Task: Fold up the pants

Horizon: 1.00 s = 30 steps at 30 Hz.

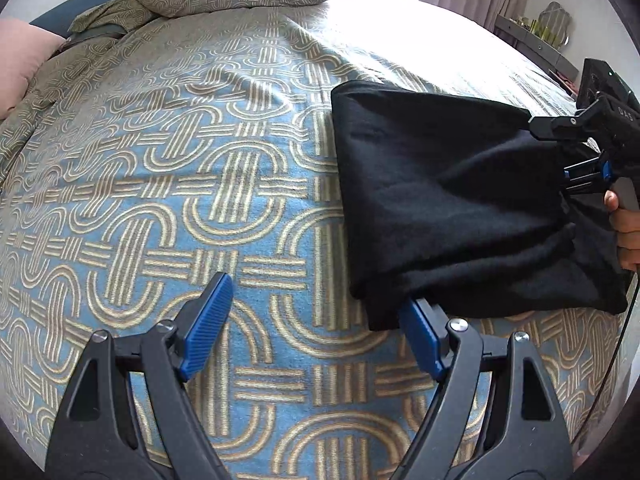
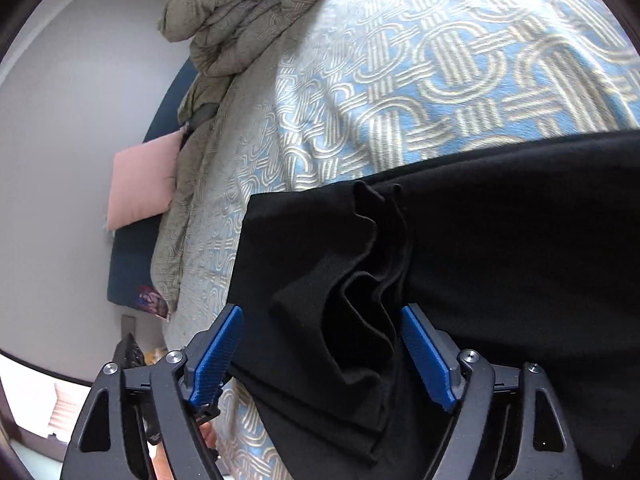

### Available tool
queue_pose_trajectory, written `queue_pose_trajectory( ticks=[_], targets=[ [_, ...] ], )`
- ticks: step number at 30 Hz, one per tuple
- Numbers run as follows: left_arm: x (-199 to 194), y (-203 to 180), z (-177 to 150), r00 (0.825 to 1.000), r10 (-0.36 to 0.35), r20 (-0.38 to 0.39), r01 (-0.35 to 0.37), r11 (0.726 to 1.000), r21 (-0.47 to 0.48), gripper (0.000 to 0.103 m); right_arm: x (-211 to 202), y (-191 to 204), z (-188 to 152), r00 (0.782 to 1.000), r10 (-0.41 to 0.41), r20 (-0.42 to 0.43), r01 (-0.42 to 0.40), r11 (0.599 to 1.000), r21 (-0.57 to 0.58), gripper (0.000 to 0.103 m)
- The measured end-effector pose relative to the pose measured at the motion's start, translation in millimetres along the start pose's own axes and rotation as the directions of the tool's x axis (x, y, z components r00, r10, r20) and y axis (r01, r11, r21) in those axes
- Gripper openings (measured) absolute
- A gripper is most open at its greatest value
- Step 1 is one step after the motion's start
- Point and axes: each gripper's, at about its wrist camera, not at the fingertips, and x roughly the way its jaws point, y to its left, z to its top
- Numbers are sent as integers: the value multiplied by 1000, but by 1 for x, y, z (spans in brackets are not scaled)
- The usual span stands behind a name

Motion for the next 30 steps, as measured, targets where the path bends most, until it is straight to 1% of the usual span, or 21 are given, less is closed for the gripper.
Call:
queue_pose_trajectory(
  ticks=[1, 2, 4, 5, 7, 10, 13, 15, 16, 18, 19, 20, 21, 23, 25, 28, 30],
  targets=[
    [0, -1, 0, 1000, 0, 1, 0, 1000, 1, 81, 6, 6, 3, 1000, -16, -5, 16, 1000, -18, 81],
    [0, -2, 1, 1000, -1, 2, 1, 1000, 2, 81, 10, 11, 5, 1000, -24, -8, 23, 999, -27, 59],
    [0, -3, 2, 1000, -9, 7, 9, 1000, 4, 81, 17, 16, 10, 999, -35, -20, 35, 999, -7, 6],
    [0, -5, 3, 1000, -14, 8, 14, 1000, 7, 81, 17, 18, 11, 999, -48, -17, 48, 999, 7, 5],
    [0, -7, 3, 1000, -11, 10, 11, 1000, 20, 81, 5, 29, 5, 997, -71, 42, 72, 997, -29, 5],
    [1, -11, 2, 1000, -3, 8, 3, 999, 41, 81, -24, 45, -7, 992, -76, 104, 81, 996, -39, 5],
    [-2, -19, 4, 1000, -18, 16, 17, 998, 54, 80, -60, 54, -16, 985, -66, 161, 75, 996, -50, 5],
    [-7, -28, 5, 998, -46, 32, 43, 996, 82, 76, -78, 55, -19, 978, -77, 194, 90, 994, -59, 5],
    [-10, -34, 5, 997, -71, 40, 66, 993, 101, 70, -84, 54, -19, 975, -87, 204, 101, 993, -60, 5],
    [-17, -47, 5, 991, -119, 57, 110, 983, 146, 54, -93, 49, -21, 969, -113, 218, 128, 990, -54, 5],
    [-20, -53, 5, 988, -139, 63, 127, 977, 171, 38, -96, 46, -22, 968, -123, 219, 136, 990, -46, 5],
    [-22, -59, 5, 987, -149, 68, 133, 971, 199, 24, -99, 40, -23, 968, -128, 217, 138, 990, -32, 5],
    [-23, -66, 5, 987, -144, 73, 124, 965, 230, 20, -101, 33, -23, 969, -125, 213, 131, 991, -15, 5],
    [-23, -76, 4, 989, -118, 88, 89, 956, 281, 19, -104, 20, -28, 970, -123, 208, 123, 992, 14, 5],
    [-23, -80, 4, 990, -116, 75, 89, 950, 299, 20, -109, 9, -31, 968, -130, 214, 125, 991, 36, 5],
    [-25, -85, 2, 990, -125, 59, 99, 942, 321, 26, -117, -3, -36, 964, -136, 229, 126, 990, 58, 5],
    [-25, -91, -2, 991, -125, 54, 99, 932, 350, 28, -122, -10, -38, 958, -164, 235, 153, 986, 62, 5]
  ],
)
